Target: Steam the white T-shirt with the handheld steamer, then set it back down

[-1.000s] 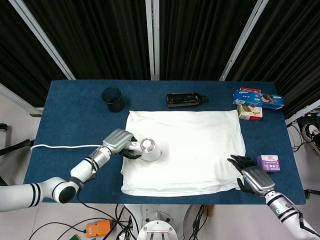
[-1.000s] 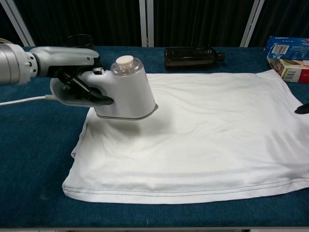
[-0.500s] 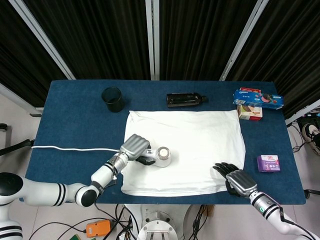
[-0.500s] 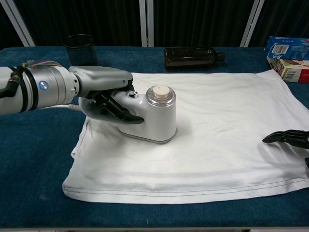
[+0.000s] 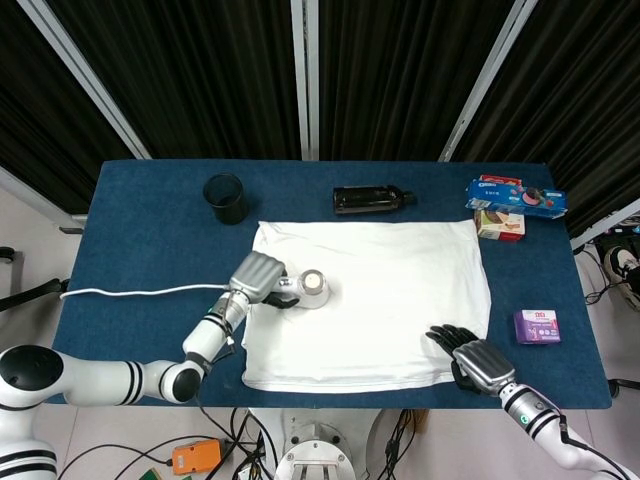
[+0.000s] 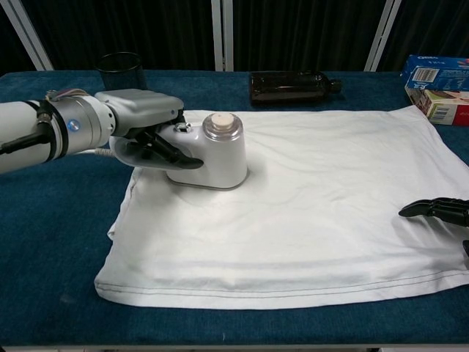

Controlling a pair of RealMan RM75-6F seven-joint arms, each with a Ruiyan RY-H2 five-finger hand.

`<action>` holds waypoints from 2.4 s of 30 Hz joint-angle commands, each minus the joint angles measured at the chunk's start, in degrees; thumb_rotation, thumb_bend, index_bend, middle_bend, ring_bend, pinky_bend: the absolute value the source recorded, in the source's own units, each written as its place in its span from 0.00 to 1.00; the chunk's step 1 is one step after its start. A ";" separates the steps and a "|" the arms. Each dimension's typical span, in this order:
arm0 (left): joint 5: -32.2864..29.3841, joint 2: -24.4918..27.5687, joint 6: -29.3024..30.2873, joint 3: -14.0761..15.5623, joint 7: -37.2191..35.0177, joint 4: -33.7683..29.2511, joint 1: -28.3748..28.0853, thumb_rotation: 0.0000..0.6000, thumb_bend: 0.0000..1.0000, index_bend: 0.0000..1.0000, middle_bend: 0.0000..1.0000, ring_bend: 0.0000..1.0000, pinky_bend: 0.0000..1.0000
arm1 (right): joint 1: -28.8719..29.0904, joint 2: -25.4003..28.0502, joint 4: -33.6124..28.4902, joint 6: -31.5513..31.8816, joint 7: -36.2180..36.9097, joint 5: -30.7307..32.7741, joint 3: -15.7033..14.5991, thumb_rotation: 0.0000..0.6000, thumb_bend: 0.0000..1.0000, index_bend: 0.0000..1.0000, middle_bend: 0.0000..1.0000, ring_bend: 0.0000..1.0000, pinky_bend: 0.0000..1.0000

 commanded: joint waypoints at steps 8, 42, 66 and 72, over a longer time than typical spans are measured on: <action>-0.36 4.02 1.36 -1.17 -3.95 -0.59 3.20 0.53 0.65 0.76 0.89 0.80 0.71 | 0.25 -0.63 0.65 0.26 -0.47 0.89 -0.07 1.00 1.00 0.06 0.11 0.03 0.16; 7.27 5.05 8.65 5.89 6.35 -10.11 9.20 0.35 0.64 0.76 0.89 0.80 0.71 | 0.88 -1.09 1.35 1.29 -0.06 1.60 -0.73 1.00 1.00 0.06 0.11 0.03 0.16; 11.41 3.99 7.67 0.02 2.65 -10.57 8.95 0.34 0.64 0.76 0.89 0.80 0.71 | 0.70 -1.29 2.02 2.13 0.35 1.54 -1.18 1.00 1.00 0.06 0.11 0.03 0.16; 6.88 -2.08 3.78 -2.20 7.84 -4.76 3.92 0.35 0.64 0.76 0.89 0.80 0.71 | 0.57 -1.29 2.11 2.16 0.33 1.80 -1.25 1.00 1.00 0.06 0.11 0.03 0.16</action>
